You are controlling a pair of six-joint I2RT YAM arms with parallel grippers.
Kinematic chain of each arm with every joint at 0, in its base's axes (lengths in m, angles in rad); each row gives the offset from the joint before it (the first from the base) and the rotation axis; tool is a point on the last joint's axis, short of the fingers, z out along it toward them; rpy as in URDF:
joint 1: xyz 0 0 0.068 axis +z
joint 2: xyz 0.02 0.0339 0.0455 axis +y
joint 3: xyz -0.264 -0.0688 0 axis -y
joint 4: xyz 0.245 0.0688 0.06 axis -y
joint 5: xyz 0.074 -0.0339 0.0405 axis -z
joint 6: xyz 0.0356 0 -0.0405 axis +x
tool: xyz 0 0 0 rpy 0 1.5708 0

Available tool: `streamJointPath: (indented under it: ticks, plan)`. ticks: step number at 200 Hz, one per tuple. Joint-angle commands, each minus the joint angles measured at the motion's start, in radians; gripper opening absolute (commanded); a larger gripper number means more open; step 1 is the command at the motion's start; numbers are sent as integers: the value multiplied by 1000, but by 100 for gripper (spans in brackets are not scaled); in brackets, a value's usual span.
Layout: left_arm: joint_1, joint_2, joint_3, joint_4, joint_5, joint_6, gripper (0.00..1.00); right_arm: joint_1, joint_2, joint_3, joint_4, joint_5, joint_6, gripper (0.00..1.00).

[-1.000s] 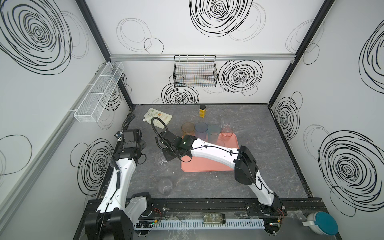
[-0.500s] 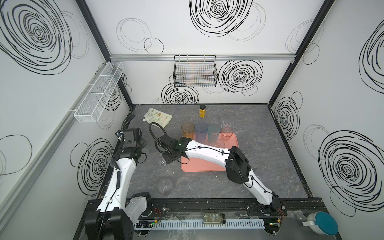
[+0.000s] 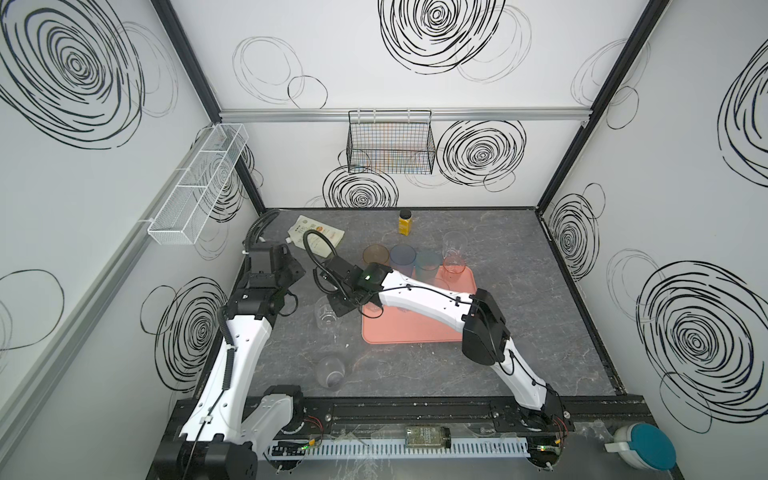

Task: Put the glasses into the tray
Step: 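Close the right gripper on the clear cup beside the tray, then carry the clear cup to the tray's far corner with right gripper while left withdraws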

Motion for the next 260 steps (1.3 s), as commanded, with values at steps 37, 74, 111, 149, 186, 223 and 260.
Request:
streamJointPath:
  ticks: [37, 74, 111, 149, 186, 223, 260]
  plan:
    - [-57, -63, 50, 93, 80, 72, 50, -77, -316, -163, 14, 79, -4, 0]
    - [-229, -37, 16, 207, 108, 143, 53, -162, -527, -383, 58, 106, -7, 0]
    - [-408, -46, -35, 292, -5, 178, 57, -259, -804, -694, 155, 187, -34, 0]
    - [-464, -66, -118, 404, 3, 186, 63, -501, -1017, -914, 124, 98, -53, 0]
    - [-465, -12, -101, 381, -14, 195, 66, -664, -1115, -1027, 93, 75, -87, 0]
    - [-455, -30, -115, 376, -55, 258, 74, -784, -1159, -1138, 65, 51, -84, 0]
    - [-369, -93, -217, 417, -3, 260, 91, -802, -1170, -1217, 92, 55, -63, 0]
